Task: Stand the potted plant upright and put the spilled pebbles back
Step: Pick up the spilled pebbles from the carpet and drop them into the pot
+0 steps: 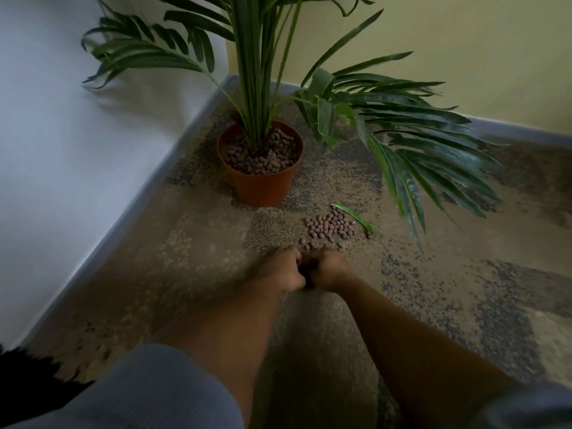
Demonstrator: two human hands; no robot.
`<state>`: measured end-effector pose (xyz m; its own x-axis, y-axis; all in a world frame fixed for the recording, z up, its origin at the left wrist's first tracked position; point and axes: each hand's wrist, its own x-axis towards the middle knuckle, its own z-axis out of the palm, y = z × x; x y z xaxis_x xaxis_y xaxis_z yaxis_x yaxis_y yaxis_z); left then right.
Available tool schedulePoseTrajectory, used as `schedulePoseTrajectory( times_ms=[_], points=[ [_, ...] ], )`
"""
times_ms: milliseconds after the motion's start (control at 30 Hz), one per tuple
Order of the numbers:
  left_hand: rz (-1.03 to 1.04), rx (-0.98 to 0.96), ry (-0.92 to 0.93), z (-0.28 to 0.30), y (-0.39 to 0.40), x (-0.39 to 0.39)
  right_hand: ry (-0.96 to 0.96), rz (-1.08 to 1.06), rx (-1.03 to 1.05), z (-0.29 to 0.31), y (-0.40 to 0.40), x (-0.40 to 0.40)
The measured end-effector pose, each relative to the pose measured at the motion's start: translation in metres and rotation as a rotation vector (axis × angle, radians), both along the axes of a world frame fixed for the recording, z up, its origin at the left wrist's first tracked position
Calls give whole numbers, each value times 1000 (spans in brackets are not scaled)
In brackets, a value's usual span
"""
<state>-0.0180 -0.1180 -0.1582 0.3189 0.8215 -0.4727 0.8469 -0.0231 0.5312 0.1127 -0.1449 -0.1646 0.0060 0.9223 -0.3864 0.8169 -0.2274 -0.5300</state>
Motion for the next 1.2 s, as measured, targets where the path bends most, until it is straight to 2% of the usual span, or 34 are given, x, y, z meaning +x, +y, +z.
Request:
schedulePoseTrajectory(
  times_ms=[167,400,733,833,933,1067,1133,1200],
  points=[
    [77,-13,41,-1,-2,-11,-8,8,14,9,5,-13],
    [50,51,86,-6,-5,-27,-65,8,53,-5,10,-18],
    [101,-8,108,-8,-3,-49,-166,110,80,-9,20,-41],
    [180,-43,60,-12,-2,-55,-217,129,78,-7,22,-47],
    [391,-172,-104,-17,1,-62,-249,133,67,-7,25,-52],
    [850,-541,-622,-17,8,-66,-138,8,20,-6,31,-58],
    [1039,-657,-889,-14,13,-71,-9,-100,-42,-8,33,-58],
    [1137,-721,-1118,-12,16,-77,297,-337,-144,-9,33,-58]
  ],
)
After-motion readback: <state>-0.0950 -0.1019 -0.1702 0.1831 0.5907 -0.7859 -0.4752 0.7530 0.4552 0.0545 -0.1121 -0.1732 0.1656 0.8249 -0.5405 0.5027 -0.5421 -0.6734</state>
